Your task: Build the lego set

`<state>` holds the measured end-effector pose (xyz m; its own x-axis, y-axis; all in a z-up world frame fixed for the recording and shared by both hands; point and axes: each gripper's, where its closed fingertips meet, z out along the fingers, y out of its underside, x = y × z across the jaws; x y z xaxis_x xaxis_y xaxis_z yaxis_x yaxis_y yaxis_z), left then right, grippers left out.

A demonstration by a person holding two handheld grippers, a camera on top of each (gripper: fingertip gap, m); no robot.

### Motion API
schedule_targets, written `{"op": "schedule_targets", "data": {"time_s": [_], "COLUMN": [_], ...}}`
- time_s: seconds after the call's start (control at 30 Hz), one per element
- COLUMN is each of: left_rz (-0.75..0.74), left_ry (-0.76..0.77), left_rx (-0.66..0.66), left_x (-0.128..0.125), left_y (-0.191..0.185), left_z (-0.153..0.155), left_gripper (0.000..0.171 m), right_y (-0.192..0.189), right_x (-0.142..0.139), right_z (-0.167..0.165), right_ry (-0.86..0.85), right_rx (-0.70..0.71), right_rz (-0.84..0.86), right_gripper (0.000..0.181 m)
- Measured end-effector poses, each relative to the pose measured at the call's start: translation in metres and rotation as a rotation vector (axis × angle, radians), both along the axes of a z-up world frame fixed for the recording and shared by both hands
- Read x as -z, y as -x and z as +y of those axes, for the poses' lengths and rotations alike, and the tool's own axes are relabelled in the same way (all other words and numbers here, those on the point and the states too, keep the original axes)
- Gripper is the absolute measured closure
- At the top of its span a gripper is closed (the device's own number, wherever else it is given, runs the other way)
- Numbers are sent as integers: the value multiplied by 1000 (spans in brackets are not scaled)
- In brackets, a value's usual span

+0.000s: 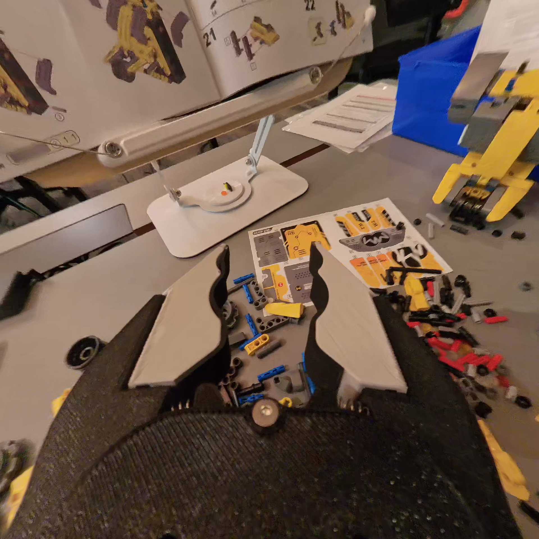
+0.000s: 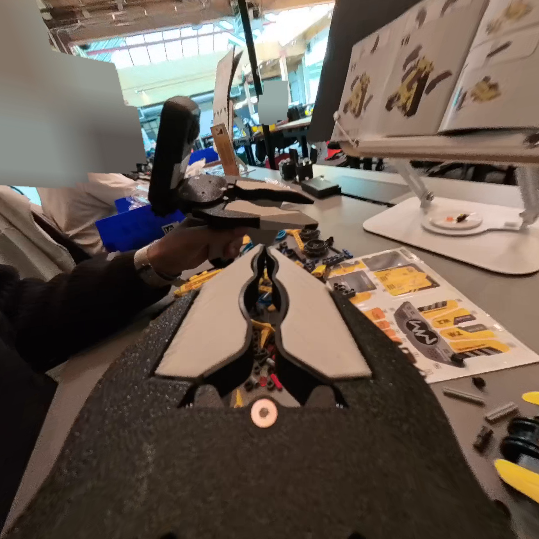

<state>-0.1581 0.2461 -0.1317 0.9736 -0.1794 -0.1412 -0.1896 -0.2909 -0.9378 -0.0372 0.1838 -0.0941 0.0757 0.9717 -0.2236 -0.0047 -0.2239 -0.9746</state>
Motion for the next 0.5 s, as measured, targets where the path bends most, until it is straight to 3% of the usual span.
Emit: {"op": "schedule_targets", "data": {"time_s": [0.1,0.23,0.5], "left_rz": [-53,40,115], "left_ry": [-16,-122,-126], "left_rx": [39,69,163], "left_x": [-12,-31,-16], "left_y": [-10,-24,-61], "left_z": [-4,-10,-14], "left_gripper": [116,116,118], "right_y": [-12,-39,-102], "right_x": [-13,-27,-19], "right_z": [8,22,23], "right_ry": [-106,-269,-251], "right_rx": [101,286,448], "right_rz": [-5,15,45], "right_gripper": [180,170,160]}}
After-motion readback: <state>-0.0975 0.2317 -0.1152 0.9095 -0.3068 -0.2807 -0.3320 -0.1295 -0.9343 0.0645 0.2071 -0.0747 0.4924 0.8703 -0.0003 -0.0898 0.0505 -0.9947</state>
